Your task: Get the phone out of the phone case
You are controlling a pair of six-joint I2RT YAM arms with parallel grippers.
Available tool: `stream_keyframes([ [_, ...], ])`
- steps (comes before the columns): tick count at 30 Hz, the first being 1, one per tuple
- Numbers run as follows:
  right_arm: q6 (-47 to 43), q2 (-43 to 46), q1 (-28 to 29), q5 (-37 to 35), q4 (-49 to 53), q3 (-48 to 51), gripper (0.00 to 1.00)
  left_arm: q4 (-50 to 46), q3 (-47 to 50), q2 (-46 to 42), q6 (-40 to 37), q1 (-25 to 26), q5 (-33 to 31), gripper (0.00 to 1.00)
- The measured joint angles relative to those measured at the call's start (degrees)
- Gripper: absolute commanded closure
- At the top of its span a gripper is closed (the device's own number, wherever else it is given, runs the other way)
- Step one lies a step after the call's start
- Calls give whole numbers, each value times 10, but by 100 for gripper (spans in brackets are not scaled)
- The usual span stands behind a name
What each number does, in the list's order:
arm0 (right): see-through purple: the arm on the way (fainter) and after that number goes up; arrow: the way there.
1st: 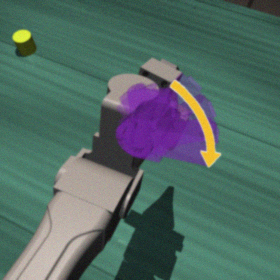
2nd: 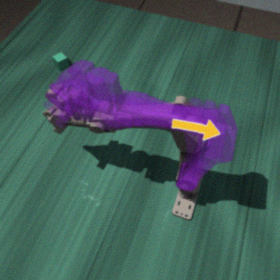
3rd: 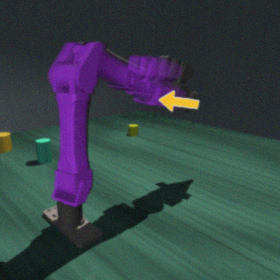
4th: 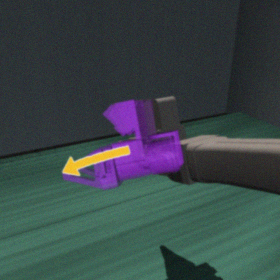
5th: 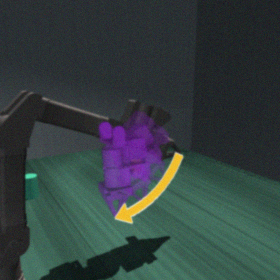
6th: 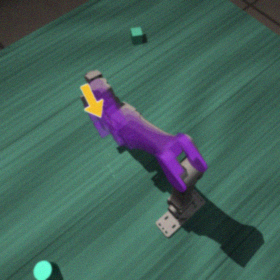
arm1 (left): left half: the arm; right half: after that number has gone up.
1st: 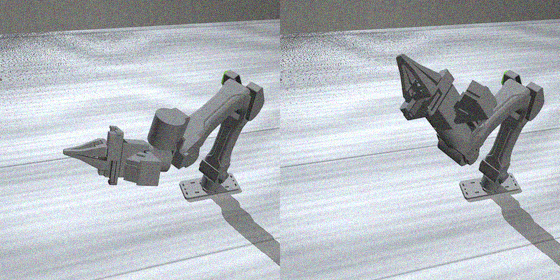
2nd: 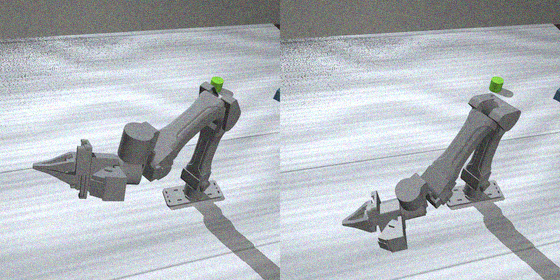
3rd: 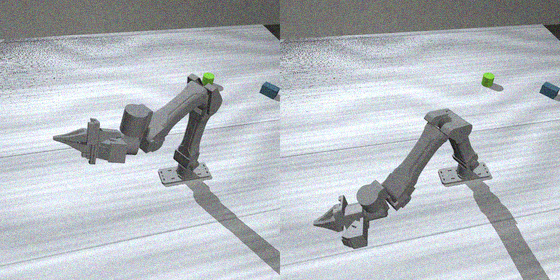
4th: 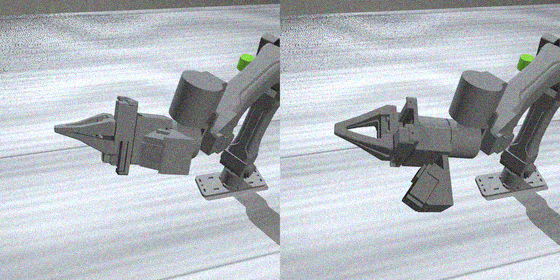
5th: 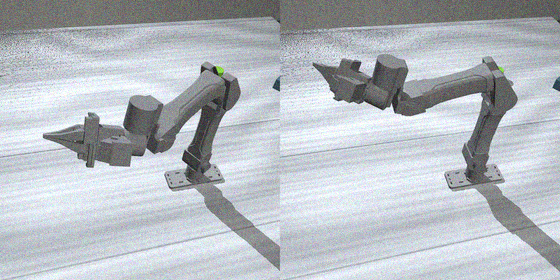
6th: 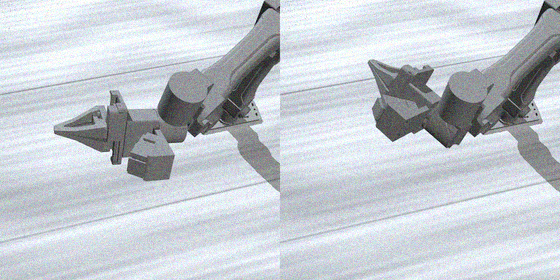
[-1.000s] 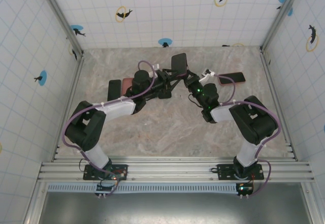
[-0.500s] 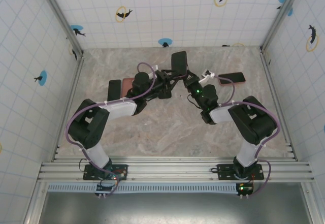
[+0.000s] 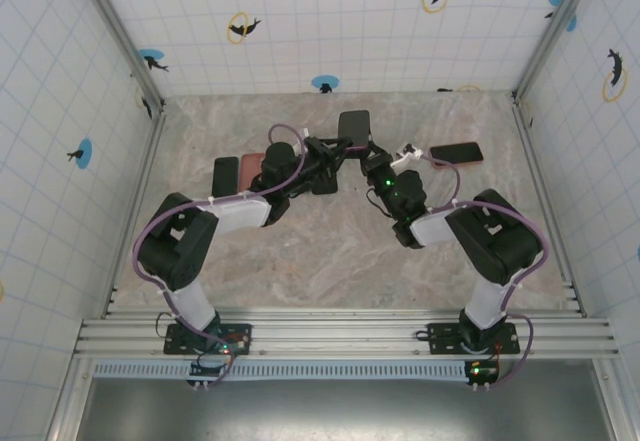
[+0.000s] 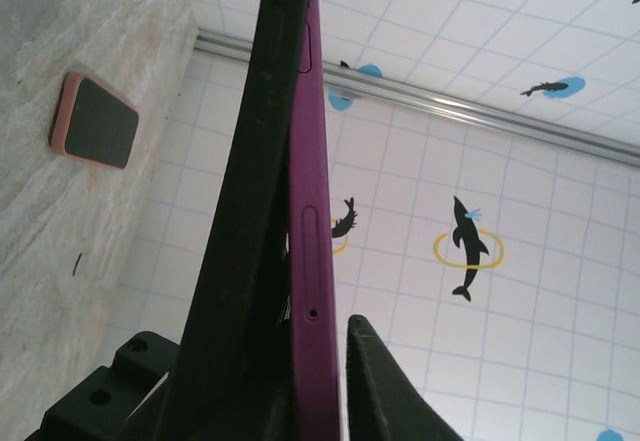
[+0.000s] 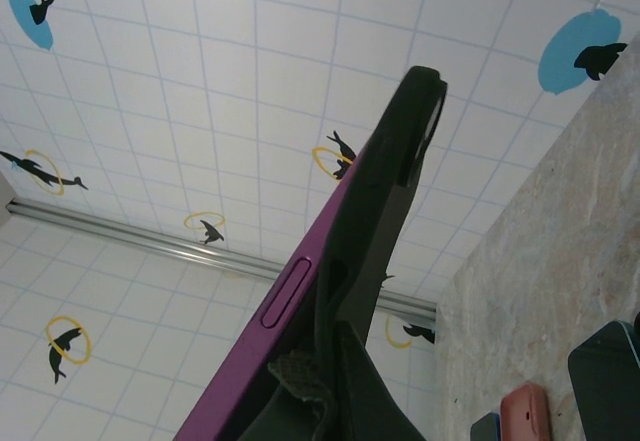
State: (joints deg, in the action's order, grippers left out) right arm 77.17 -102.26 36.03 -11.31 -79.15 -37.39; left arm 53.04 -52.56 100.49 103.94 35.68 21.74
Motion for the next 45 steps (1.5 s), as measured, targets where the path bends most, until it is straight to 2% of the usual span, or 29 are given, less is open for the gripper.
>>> stream_keyframes([
  [9,-3,-3,-3,-2,-2,0,100,-17,-5,1,-6,-4,16,96],
  [18,-68,-3,-9,2,62,-29,100,-67,-31,-1,-21,-12,17,97],
  [28,-123,0,-18,15,98,-33,100,-73,-31,-5,-21,-14,16,98],
  [37,-134,8,-24,37,100,-36,100,-74,-36,-10,-21,-16,24,98],
  [45,-137,-11,-22,8,96,-85,100,-76,-94,9,-20,-16,22,98],
])
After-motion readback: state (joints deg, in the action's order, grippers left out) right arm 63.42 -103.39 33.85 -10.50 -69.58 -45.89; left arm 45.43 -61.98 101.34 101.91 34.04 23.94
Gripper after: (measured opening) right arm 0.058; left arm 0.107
